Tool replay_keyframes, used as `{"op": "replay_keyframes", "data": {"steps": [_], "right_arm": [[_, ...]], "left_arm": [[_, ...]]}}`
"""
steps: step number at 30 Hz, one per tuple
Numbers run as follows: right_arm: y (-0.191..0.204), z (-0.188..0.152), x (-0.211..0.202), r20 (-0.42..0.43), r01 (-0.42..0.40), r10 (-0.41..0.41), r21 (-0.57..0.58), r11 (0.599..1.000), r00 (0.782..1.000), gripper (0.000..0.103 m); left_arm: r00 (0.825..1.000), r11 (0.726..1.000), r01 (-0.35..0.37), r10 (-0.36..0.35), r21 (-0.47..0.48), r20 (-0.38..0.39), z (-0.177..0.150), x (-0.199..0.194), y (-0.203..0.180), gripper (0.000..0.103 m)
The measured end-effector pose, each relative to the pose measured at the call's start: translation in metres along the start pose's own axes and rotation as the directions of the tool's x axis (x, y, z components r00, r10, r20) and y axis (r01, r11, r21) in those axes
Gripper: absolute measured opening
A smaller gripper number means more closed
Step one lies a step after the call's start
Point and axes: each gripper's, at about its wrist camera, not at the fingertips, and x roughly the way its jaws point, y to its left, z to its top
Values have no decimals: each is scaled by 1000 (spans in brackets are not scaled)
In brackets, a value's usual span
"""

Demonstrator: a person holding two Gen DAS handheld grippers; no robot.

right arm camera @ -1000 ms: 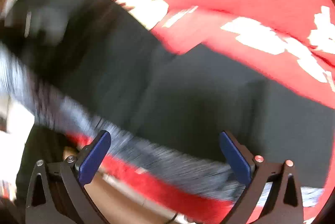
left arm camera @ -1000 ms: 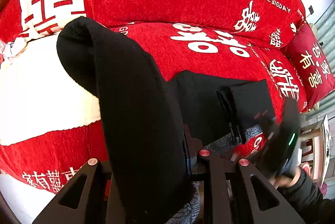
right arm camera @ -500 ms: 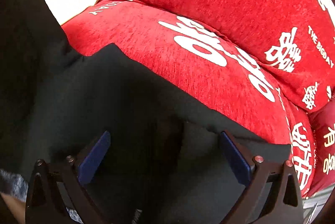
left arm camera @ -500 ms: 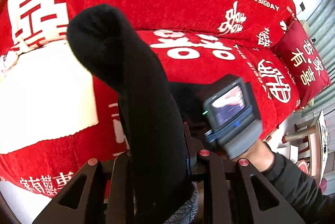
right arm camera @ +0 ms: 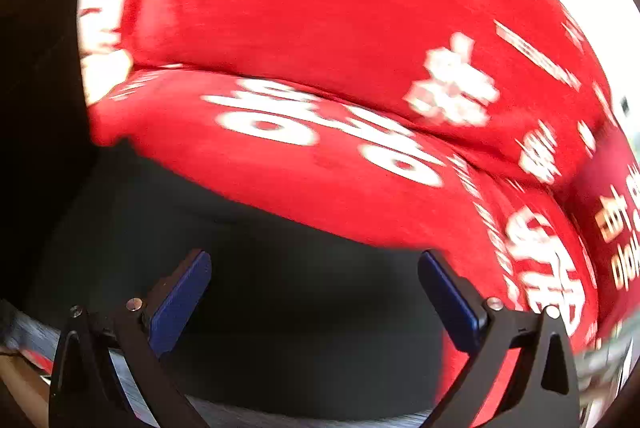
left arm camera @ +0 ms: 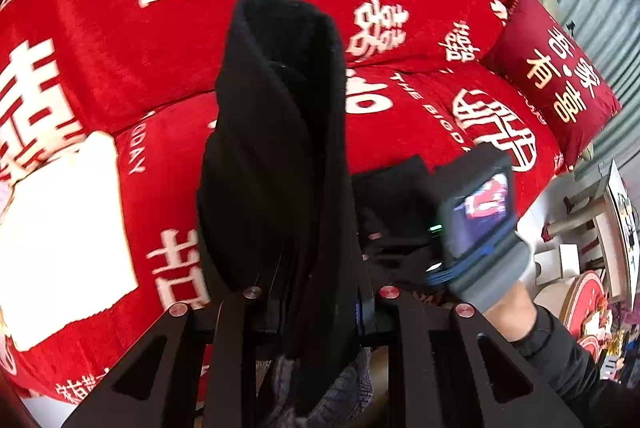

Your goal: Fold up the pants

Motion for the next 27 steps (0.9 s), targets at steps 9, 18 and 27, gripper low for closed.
{"op": "replay_keyframes", "data": {"steps": [9, 18, 27], "right_arm": [[-119, -59, 21, -97, 88, -66, 235, 968, 993, 103], [-143, -97, 28, -127, 69, -30, 320, 945, 991, 103], [-145, -109, 27, -117, -2, 41, 316, 949, 992, 103]], "left_arm": [[989, 991, -56, 71, 118, -127, 31, 95, -102, 24], [928, 963, -213, 252, 163, -276, 26, 207, -133, 26], [953, 980, -79, 129, 184, -273, 25, 184, -158, 73]]}}
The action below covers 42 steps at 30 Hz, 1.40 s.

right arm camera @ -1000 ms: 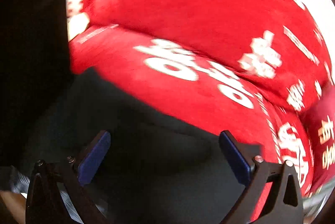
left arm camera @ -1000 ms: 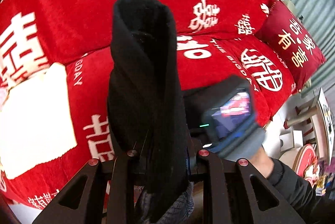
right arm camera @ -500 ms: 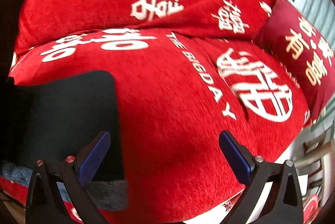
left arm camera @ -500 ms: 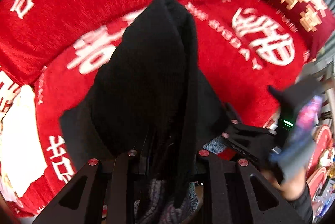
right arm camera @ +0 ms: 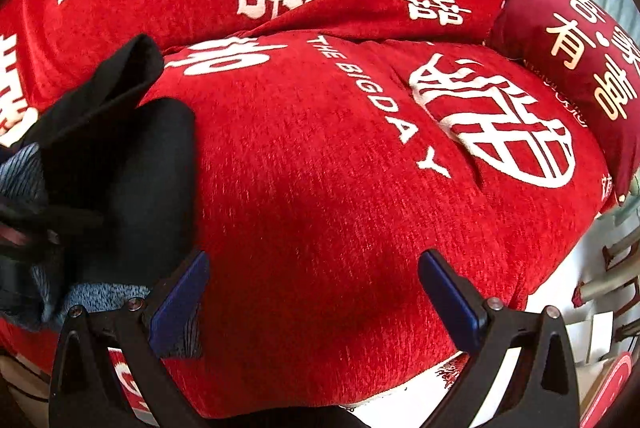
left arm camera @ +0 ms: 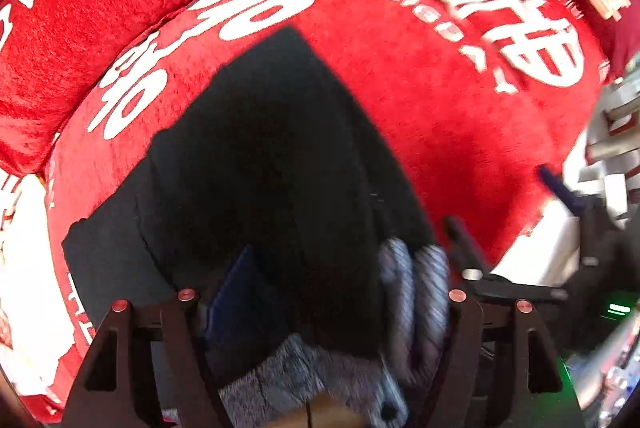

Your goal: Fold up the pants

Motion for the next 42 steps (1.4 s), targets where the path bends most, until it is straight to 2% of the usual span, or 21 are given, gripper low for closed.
{"op": "replay_keyframes", "data": {"steps": [3, 5, 7, 8, 10, 11, 13, 14, 18, 22, 23, 24, 25, 26, 27, 30, 33, 36, 38, 40, 42], "right_arm": [[0, -2, -1, -4, 18, -18, -17, 1000, 1000, 103], [-7, -1, -7, 3, 13, -13, -4, 1000, 1000, 103], [-22, 3, -16, 17, -15, 14, 54, 998, 1000, 103], [-33, 6, -22, 30, -62, 59, 100, 993, 998, 103], [-46, 11, -32, 61, -166, 157, 171, 971, 986, 103], [-48, 13, -35, 74, -213, 202, 188, 959, 977, 103], [-45, 19, -34, 81, -329, 319, 202, 923, 944, 103], [-38, 23, -31, 63, -352, 346, 190, 916, 936, 103], [2, 29, -14, -21, -391, 396, 115, 913, 918, 103], [40, 30, -12, -52, -429, 431, 52, 902, 901, 102], [49, 30, -14, -55, -435, 435, 28, 900, 899, 96], [60, 30, -16, -66, -434, 433, -10, 901, 899, 73], [69, 29, -17, -76, -405, 401, -52, 913, 913, 60], [77, 29, -19, -82, -398, 392, -83, 913, 916, 45], [82, 29, -22, -79, -399, 393, -102, 911, 916, 36], [84, 31, -29, -82, -391, 384, -116, 913, 920, 29], [76, 33, -43, -69, -422, 418, -80, 903, 906, 26], [68, 26, -57, -39, -425, 423, -57, 903, 905, 26], [62, 20, -48, -55, -419, 418, -20, 908, 907, 26], [54, 14, -25, -98, -424, 428, 62, 904, 898, 29], [49, 12, -19, -90, -440, 449, 98, 892, 889, 34]], "left_arm": [[993, 993, 114, -113, -14, 41, -9, -30, 10, 73], [985, 989, 146, -144, -8, 95, -18, -52, 21, 73], [984, 994, 107, -101, -32, 145, -29, -66, 43, 86], [983, 996, 64, -52, -63, 173, -36, -70, 57, 94], [981, 993, 9, 14, -119, 193, -45, -68, 84, 94], [983, 987, 8, 21, -158, 182, -50, -63, 99, 94], [988, 965, 38, 3, -259, 154, -61, -48, 129, 94], [989, 952, 40, 5, -303, 145, -66, -41, 141, 94], [994, 898, 16, 35, -439, 107, -92, -7, 176, 94], [991, 857, 101, -42, -505, 127, -108, 14, 190, 94], [990, 857, 104, -43, -505, 132, -109, 16, 190, 98], [991, 859, 81, -17, -505, 130, -109, 18, 190, 103], [990, 862, 68, 3, -502, 138, -110, 17, 189, 103], [989, 867, 66, 8, -494, 147, -111, 17, 187, 103], [988, 870, 61, 18, -490, 155, -112, 18, 186, 103], [986, 873, 59, 24, -483, 163, -113, 15, 185, 103], [986, 881, 58, 24, -470, 168, -112, 12, 183, 103], [982, 890, 41, 47, -454, 182, -114, 7, 180, 103], [981, 892, 34, 57, -450, 187, -114, 7, 180, 103], [983, 888, 56, 30, -457, 179, -114, 13, 182, 103], [983, 875, 82, 8, -478, 184, -116, 16, 185, 103]]}}
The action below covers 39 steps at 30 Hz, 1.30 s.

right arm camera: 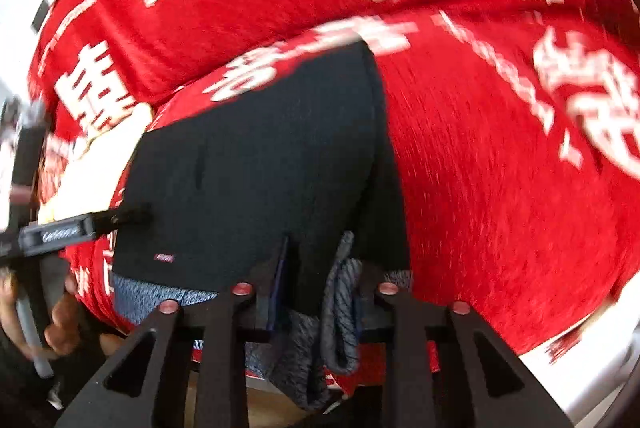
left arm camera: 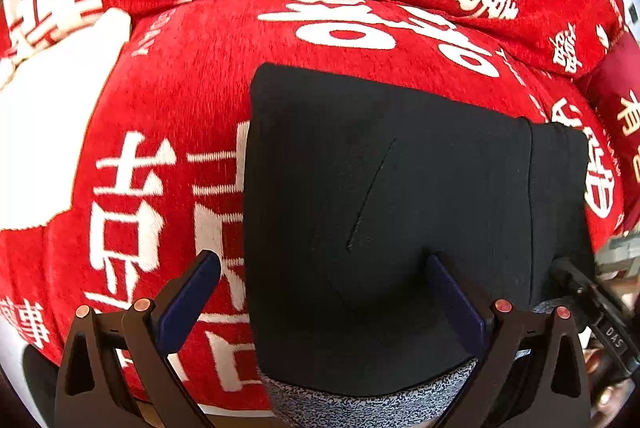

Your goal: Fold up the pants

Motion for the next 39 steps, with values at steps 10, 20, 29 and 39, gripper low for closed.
{"op": "replay_keyframes", "data": {"steps": [10, 20, 29, 39], "right_arm": [[14, 26, -40, 158, 170, -157, -69, 983, 975, 76], [16, 85, 42, -6, 127, -129, -133, 983, 992, 68], [19, 95, 49, 20, 148, -146, -139, 979, 989, 52], [41, 107, -5, 168, 86, -60, -156, 984, 984, 82]], "left_arm": [[1000, 1000, 5, -5, 4, -1, 0, 0, 0, 103], [1000, 1000, 28, -28, -13, -9, -2, 2, 5, 103], [998, 997, 62, -63, -46, -11, -2, 7, 10, 103], [998, 990, 9, -2, -140, 56, 52, -20, 28, 103]]}}
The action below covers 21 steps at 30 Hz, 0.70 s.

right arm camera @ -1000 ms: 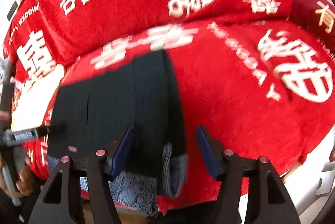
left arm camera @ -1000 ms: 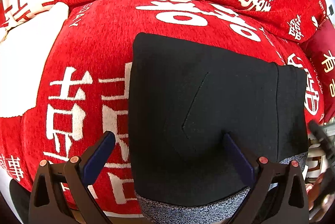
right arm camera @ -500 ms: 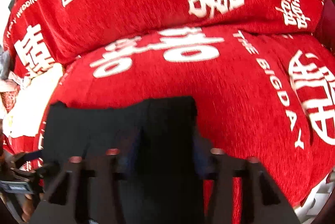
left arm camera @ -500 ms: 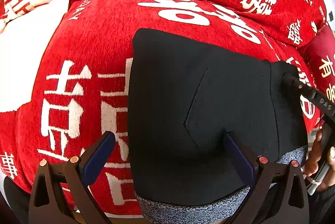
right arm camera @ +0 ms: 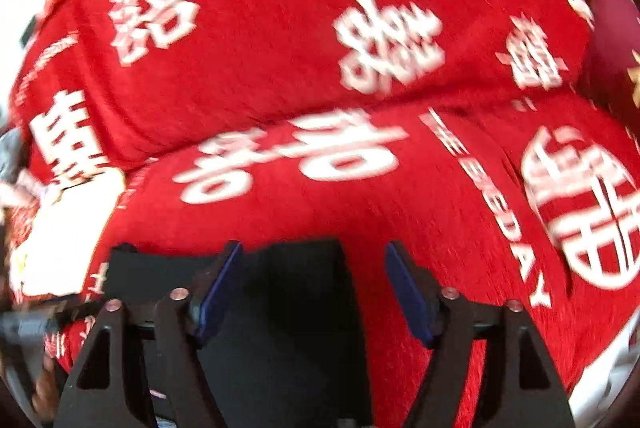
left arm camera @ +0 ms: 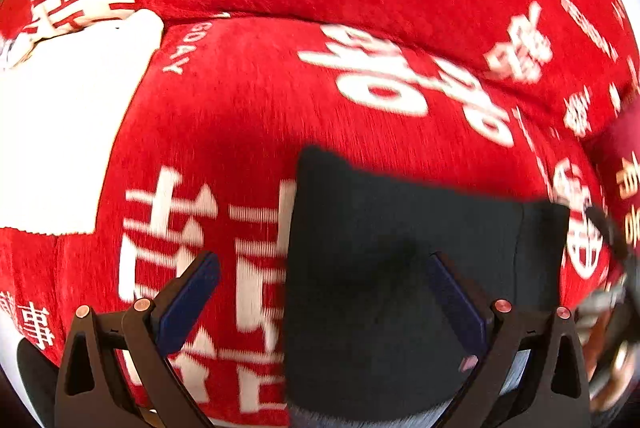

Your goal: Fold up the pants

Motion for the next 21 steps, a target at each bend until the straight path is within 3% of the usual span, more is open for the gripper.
{"op": "replay_keyframes", "data": {"steps": [2, 3, 6, 8, 11, 15, 18, 21], "right_arm": [[21, 1, 13, -55, -86, 84, -46, 995, 995, 82], [32, -1, 24, -84, -104, 97, -77, 992, 992, 82], [46, -13, 61, -142, 24, -52, -190, 982, 988, 81], [38, -22, 82, -182, 66, -102, -193, 979, 978, 82], [23, -22, 81, -179, 16, -42, -143, 990, 983, 84], [23, -22, 87, -195, 9, -42, -165, 986, 980, 87], [22, -17, 79, -200, 22, -55, -165, 986, 978, 87], [18, -21, 42, -126, 45, -63, -143, 989, 990, 87]], "left_arm": [[999, 999, -39, 39, -1, 1, 15, 8, -10, 103], [996, 996, -94, 94, 13, -4, 22, 17, -17, 103], [976, 977, -204, 207, 54, -71, 28, 48, -22, 103], [978, 982, -187, 188, 28, -91, 25, 57, -18, 103], [983, 987, -162, 163, 22, -80, 20, 65, -14, 103], [984, 987, -159, 161, 33, -81, 17, 72, -16, 103], [985, 988, -149, 152, 48, -76, 18, 55, -16, 103], [994, 994, -102, 104, 50, -34, 3, 23, -9, 103]]}}
